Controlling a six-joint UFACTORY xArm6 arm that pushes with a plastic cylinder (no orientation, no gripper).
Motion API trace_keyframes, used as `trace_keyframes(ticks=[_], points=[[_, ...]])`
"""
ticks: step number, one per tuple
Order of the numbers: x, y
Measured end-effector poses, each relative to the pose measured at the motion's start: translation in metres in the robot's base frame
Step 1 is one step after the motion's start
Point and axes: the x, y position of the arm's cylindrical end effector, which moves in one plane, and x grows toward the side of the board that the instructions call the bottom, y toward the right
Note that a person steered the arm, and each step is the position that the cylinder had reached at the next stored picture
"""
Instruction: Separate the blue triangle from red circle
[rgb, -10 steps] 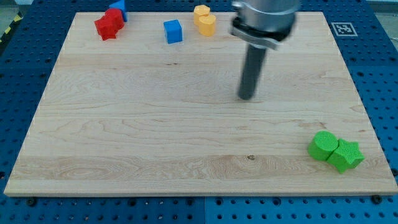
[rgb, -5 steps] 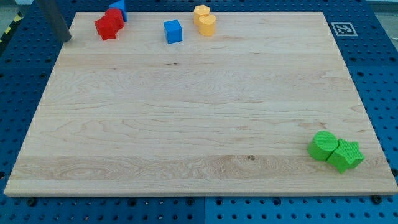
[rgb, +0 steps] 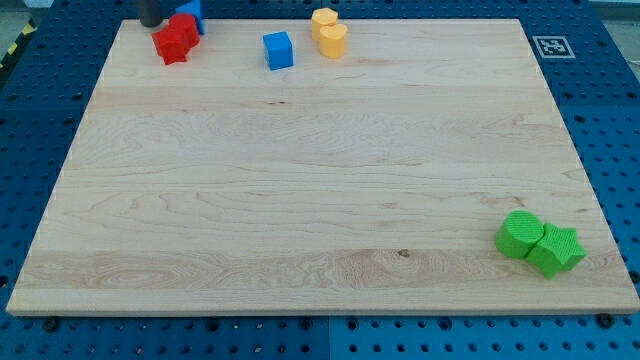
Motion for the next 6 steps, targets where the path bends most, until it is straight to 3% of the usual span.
trace_keyframes(ticks=[3,6], points=[[0.0,0.023],[0.0,0.094]])
